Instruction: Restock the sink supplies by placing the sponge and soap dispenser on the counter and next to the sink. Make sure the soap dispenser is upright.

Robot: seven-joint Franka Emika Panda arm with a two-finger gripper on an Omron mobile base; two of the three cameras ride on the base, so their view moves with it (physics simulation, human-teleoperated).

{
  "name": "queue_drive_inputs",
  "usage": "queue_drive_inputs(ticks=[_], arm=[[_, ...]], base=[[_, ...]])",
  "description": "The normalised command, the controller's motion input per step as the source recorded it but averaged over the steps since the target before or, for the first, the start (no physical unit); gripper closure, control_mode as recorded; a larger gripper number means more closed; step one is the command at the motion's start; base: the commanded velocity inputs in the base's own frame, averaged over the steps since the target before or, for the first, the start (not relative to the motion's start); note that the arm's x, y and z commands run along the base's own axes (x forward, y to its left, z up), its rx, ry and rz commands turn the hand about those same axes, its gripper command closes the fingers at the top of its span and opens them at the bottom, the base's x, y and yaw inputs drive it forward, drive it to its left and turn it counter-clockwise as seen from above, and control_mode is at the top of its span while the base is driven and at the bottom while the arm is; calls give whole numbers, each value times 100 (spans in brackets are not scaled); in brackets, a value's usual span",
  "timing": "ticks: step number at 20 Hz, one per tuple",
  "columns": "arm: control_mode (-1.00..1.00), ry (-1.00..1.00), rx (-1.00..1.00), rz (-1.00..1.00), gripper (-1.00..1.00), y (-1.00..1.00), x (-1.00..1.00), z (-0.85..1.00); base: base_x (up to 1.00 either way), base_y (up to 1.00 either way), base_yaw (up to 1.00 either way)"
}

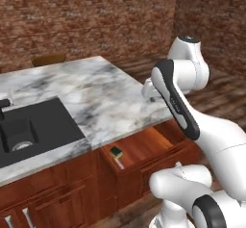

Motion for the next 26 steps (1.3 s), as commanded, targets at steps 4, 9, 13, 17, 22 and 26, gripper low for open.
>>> queue_drive_inputs(ticks=[4, 9, 13, 17, 22, 26], arm=[[100, 0, 0, 0, -100, 0, 0, 0], [100, 0, 0, 0, -100, 0, 0, 0], [100, 0, 0, 0, -100, 0, 0, 0], [100, 0, 0, 0, -100, 0, 0, 0], [100, 0, 0, 0, -100, 0, 0, 0], [100, 0, 0, 0, -100, 0, 0, 0]], base=[[4, 100, -40], [17, 100, -26], [15, 76, -18], [6, 52, -13], [28, 52, -12], [19, 33, -9]])
